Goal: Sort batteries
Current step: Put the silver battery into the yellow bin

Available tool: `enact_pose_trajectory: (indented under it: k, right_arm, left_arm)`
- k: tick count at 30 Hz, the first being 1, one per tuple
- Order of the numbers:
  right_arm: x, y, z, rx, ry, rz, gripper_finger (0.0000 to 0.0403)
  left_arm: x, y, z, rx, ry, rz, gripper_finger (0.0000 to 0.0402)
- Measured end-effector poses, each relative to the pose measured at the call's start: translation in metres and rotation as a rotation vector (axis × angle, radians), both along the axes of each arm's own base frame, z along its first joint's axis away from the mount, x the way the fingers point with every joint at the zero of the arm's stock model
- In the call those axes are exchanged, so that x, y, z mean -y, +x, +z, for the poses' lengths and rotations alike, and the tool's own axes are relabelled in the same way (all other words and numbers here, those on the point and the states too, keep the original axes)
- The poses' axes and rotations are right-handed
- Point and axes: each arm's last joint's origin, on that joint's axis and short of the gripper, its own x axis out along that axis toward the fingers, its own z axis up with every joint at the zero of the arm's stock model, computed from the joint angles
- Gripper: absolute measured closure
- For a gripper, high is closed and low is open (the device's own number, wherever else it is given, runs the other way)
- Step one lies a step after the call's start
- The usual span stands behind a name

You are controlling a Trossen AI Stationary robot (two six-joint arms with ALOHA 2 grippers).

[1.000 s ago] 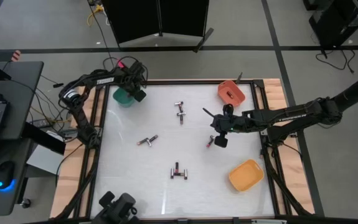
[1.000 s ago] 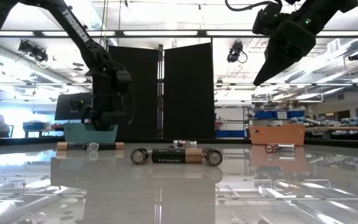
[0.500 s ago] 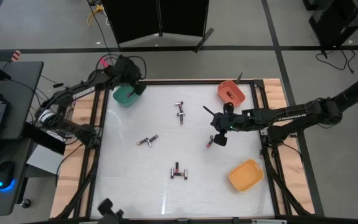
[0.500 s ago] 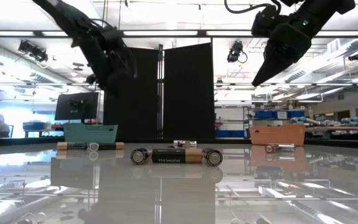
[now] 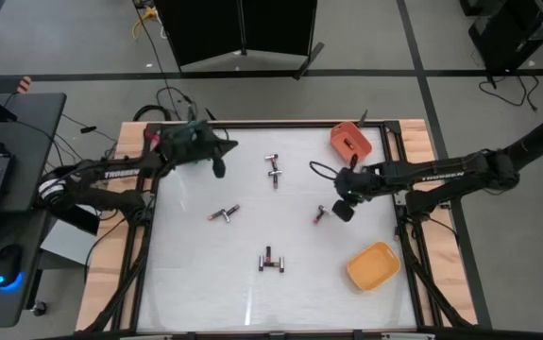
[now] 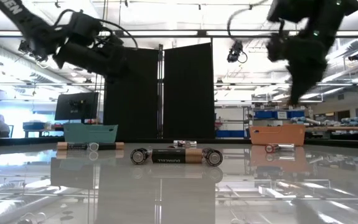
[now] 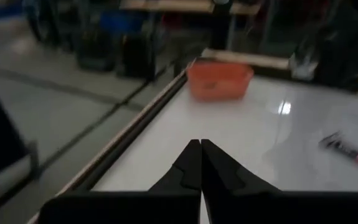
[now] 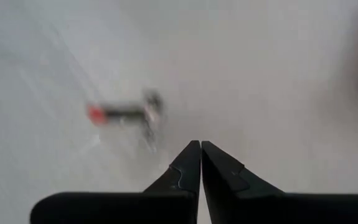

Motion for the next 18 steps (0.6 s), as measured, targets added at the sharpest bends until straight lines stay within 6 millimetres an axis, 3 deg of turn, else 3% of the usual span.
enact_pose_trajectory:
  k: [7,12,18]
  right_arm:
    - [0.003,-0.03,-0.006,-0.315,0.148,-0.17,0.0385]
    - [0.001,-0.027,-0.016,-0.438,0.211,0.026,0.0395]
    - [0.002,-0.018,-0.046,-0.669,0.337,0.12,0.0393]
  left_arm:
    - [0.012,-0.007,-0.013,0.087,0.056,-0.086,0.0396]
    - [0.014,-0.01,-0.02,0.066,0.045,-0.091,0.0396]
    - [0.015,-0.012,-0.024,0.05,0.063,-0.094,0.0396]
